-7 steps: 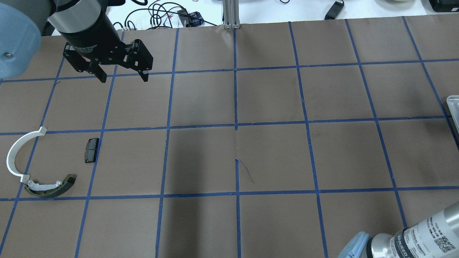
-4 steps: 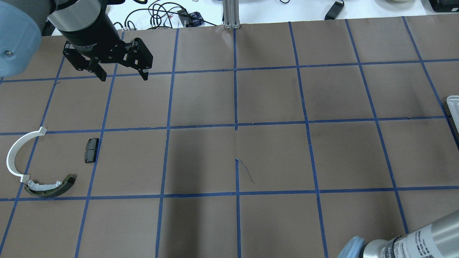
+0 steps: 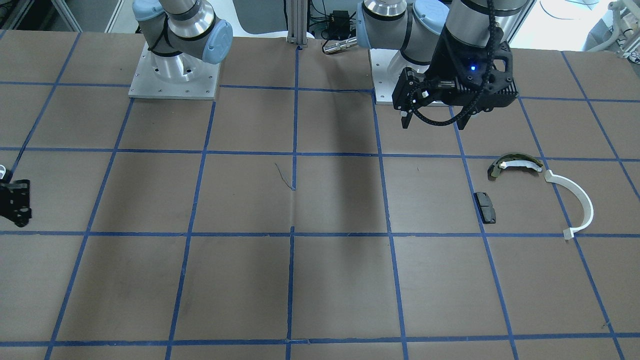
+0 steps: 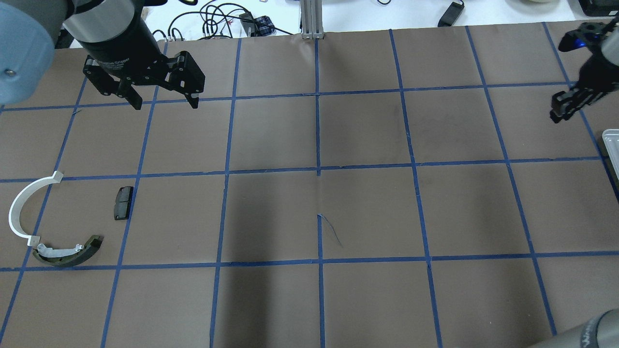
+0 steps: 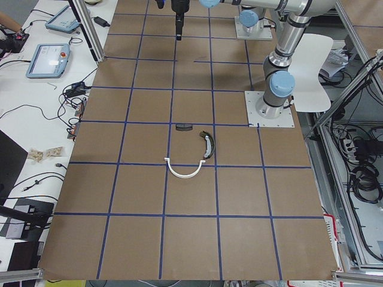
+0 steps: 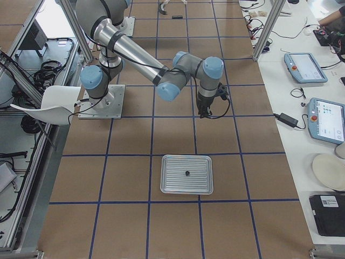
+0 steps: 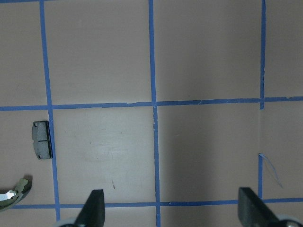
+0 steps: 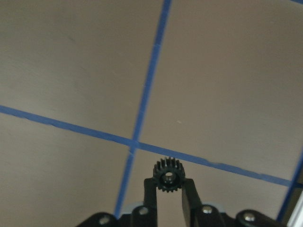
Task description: Place bearing gear from tray to pile
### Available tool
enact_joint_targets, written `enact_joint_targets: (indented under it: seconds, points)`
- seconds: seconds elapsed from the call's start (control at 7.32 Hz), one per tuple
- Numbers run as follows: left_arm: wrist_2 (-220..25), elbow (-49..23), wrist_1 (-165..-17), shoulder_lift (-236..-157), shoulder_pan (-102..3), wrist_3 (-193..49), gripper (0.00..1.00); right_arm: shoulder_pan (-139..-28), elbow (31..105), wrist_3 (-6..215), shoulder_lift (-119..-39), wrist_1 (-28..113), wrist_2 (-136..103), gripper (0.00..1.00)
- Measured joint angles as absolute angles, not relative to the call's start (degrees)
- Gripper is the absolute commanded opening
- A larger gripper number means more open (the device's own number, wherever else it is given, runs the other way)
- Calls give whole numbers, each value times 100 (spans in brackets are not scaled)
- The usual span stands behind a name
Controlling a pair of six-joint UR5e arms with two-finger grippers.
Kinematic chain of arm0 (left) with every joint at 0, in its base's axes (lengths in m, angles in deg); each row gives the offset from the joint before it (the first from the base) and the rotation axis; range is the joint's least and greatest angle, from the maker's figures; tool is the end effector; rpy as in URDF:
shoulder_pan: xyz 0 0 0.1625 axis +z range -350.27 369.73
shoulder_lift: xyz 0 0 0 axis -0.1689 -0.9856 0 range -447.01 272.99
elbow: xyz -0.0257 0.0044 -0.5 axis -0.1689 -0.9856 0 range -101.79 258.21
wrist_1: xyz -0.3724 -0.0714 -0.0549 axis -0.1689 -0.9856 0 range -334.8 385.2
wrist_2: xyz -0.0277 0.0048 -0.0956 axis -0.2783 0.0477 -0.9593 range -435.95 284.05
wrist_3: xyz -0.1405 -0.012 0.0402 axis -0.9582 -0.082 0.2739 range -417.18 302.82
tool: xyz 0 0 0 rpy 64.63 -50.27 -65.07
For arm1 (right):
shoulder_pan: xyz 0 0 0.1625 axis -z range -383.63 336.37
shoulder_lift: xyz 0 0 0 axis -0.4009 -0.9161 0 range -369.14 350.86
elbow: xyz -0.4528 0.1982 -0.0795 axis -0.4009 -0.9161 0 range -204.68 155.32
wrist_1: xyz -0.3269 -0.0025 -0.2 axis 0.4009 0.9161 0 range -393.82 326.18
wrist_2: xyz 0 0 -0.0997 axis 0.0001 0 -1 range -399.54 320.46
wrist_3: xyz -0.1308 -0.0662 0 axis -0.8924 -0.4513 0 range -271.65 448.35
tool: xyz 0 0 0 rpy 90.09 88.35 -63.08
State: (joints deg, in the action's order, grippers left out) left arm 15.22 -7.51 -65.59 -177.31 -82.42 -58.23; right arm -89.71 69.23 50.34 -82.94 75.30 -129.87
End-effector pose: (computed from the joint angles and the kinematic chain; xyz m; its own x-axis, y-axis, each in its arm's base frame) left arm -0.1476 -0.4633 0.5472 -0.9996 0.0180 -0.0195 0.0191 0.9982 -0.0561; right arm -0.1118 -0.5785 0.3714 -0.9699 -0.2434 -0.0061 -0.2434 0.9698 0.0174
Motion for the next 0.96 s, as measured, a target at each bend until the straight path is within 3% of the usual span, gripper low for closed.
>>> enact_joint_targets:
  seconds: [0.96]
  points:
    - [1540, -782, -6559, -17711, -8236, -5818, 100, -12473, 7380, 10077, -8124, 7994, -12362, 0]
